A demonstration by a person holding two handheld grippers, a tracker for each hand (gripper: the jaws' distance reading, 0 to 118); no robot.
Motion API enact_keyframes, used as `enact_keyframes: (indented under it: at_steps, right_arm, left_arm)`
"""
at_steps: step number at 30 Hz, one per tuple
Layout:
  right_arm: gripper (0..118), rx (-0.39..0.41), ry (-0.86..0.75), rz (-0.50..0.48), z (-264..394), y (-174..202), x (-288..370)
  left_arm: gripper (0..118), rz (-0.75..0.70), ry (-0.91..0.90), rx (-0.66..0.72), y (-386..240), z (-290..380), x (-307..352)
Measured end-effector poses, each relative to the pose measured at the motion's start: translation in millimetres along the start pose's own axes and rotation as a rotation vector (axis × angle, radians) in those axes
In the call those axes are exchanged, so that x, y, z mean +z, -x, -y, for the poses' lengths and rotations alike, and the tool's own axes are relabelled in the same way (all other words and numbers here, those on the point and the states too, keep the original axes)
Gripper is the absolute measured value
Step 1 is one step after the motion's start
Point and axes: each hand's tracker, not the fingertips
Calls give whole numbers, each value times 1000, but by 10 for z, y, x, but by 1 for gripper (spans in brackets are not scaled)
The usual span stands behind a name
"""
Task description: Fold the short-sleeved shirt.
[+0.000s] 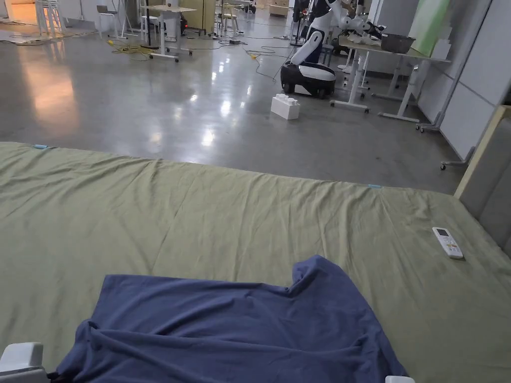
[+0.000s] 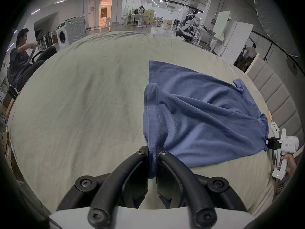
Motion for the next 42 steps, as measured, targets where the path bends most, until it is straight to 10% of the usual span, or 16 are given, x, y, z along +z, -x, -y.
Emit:
enact_keyframes:
  at_steps: [25, 38, 42]
  right_arm:
    - [3, 104, -81, 12, 382, -14, 1631]
    - [4, 52, 67, 39, 1438, 164, 1059]
    - [29, 62, 58, 65, 1372, 210, 1080]
  left_arm:
    - [9, 56, -61, -31, 278, 208, 1104]
    - [9, -36, 123, -31, 397, 1287, 666]
    - [9, -60, 110, -50, 311, 1284, 643]
